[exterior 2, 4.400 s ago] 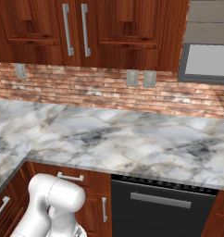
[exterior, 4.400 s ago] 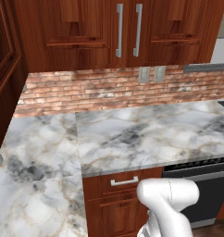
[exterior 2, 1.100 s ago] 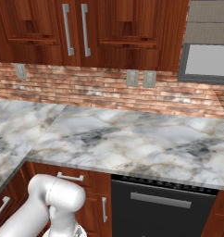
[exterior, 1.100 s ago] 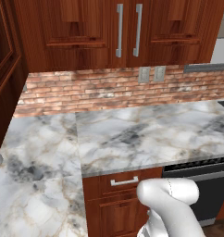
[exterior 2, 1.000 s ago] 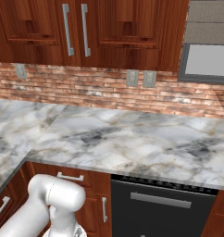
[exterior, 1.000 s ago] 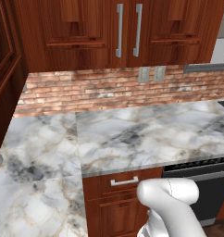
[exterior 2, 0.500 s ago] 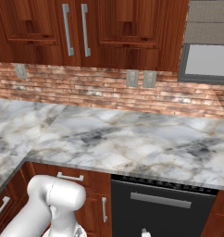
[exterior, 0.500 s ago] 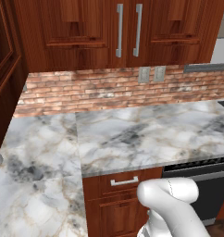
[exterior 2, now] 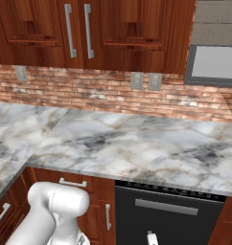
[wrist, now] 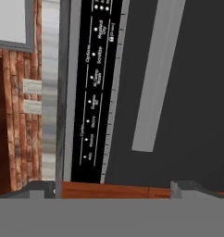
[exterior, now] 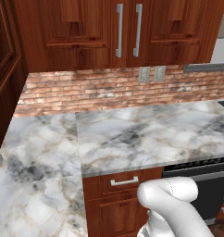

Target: Open the dishwasher door and pull out the top rack.

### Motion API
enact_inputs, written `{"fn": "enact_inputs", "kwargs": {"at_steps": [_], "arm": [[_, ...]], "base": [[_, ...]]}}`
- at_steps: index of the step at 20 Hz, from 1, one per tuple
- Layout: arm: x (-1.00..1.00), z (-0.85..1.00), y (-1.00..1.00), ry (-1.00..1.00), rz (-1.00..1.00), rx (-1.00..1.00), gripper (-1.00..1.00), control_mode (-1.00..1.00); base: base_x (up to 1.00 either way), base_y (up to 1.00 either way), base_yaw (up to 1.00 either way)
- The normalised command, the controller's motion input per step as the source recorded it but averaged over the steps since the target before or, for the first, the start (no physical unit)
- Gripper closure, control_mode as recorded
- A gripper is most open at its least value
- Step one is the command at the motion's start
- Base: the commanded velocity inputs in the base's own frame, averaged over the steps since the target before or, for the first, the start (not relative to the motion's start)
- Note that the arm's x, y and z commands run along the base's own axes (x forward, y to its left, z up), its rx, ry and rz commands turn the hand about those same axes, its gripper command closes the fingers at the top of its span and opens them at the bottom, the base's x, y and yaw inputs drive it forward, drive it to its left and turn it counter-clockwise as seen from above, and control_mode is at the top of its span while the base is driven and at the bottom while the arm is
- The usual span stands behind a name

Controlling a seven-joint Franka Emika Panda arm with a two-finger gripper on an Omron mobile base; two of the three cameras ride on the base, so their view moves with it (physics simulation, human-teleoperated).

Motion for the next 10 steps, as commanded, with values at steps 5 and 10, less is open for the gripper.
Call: {"fn": "enact_inputs", "kwargs": {"at_steps": [5, 10], "arm": [[0.3, -0.13, 0.0, 0.02, 0.0, 0.0, -1.0, -1.0], [0.35, -0.14, 0.0, 0.03, 0.0, 0.0, -1.0, -1.0]], "base": [[0.0, 0.0, 0.0], [0.0, 0.0, 0.0]]}}
